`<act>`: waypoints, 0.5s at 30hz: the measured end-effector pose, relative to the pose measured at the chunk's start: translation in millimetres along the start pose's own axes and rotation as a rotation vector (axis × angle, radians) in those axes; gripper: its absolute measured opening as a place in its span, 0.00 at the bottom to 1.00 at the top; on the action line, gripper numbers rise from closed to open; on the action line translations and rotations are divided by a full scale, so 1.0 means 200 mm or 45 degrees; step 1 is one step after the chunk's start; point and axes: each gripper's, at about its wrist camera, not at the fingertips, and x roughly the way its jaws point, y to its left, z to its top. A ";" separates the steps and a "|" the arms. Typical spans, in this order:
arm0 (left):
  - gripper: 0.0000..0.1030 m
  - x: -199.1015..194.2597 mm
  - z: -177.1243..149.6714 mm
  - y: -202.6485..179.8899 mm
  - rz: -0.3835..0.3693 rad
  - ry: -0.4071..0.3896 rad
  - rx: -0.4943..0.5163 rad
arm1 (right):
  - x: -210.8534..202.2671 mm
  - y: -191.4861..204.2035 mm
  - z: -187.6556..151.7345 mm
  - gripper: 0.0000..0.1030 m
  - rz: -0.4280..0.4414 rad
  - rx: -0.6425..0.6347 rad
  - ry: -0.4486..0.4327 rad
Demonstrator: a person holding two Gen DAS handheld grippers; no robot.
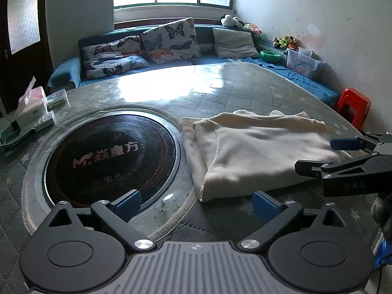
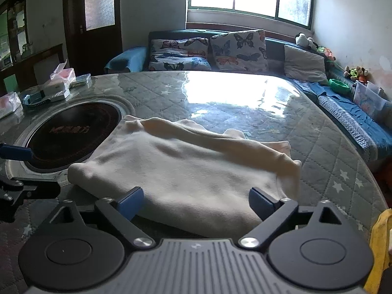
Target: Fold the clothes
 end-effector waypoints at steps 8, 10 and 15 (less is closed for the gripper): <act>1.00 -0.06 -0.04 -0.01 0.003 -0.030 0.020 | -0.06 0.02 -0.01 1.00 -0.032 0.013 -0.021; 1.00 -0.07 -0.05 -0.02 0.002 -0.040 0.030 | -0.07 0.02 -0.02 1.00 -0.036 0.016 -0.026; 1.00 -0.11 -0.08 -0.04 -0.001 -0.064 0.053 | -0.11 0.03 -0.03 1.00 -0.045 0.024 -0.039</act>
